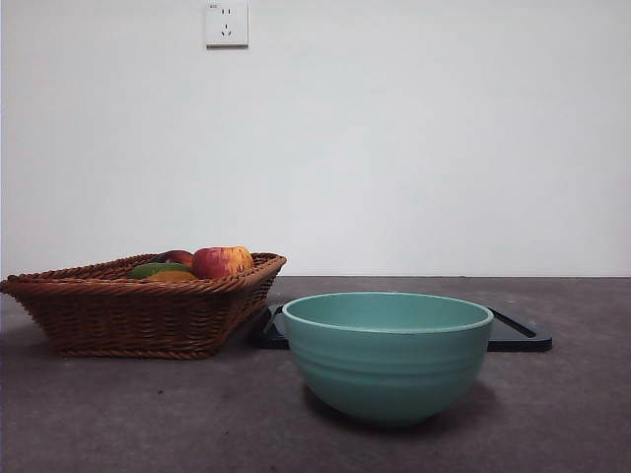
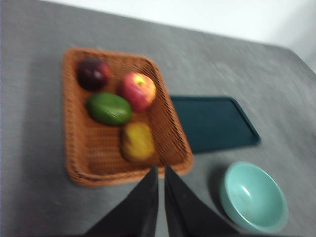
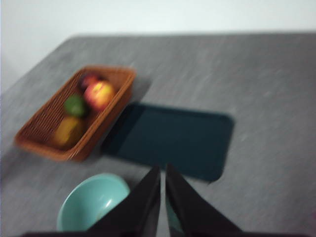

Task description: Pick up the wifruite, put it on the bowl, pick up the plate, put it on desk

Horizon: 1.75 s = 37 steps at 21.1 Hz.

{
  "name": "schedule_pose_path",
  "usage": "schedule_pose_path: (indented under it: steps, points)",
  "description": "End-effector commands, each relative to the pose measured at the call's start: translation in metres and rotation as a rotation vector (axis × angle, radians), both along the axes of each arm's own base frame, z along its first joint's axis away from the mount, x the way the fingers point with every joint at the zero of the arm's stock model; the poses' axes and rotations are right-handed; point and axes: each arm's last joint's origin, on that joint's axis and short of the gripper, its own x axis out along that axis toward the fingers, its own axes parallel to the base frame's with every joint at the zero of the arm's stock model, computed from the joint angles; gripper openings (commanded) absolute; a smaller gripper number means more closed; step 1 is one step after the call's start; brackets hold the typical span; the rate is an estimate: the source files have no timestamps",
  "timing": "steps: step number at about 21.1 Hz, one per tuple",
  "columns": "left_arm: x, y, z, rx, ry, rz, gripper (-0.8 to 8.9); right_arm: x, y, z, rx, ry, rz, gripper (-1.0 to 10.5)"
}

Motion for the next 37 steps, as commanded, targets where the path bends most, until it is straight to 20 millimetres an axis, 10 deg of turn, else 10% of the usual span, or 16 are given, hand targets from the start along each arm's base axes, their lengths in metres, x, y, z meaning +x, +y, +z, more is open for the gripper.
schedule_pose_path:
  steps: [1, 14, 18, 29, 37]
  points:
    - [0.007, -0.003, 0.01, 0.031, 0.002, -0.102, 0.17, 0.008, 0.002, 0.005, -0.038, 0.026, 0.071, 0.1]
    - [0.02, -0.022, 0.004, 0.044, 0.168, -0.309, 0.55, 0.023, 0.036, -0.012, -0.113, 0.246, 0.403, 0.1]
    - [0.02, -0.022, 0.004, 0.042, 0.169, -0.308, 4.42, 0.023, 0.036, -0.012, -0.106, 0.252, 0.4, 3.6]
    - [0.029, -0.023, 0.007, 0.0, 0.177, -0.254, 4.37, 0.023, 0.036, -0.012, -0.106, 0.251, 0.399, 3.6]
    - [0.085, -0.048, 0.025, 0.078, 0.258, -0.178, 4.28, 0.024, 0.036, -0.012, -0.094, 0.259, 0.389, 3.6]
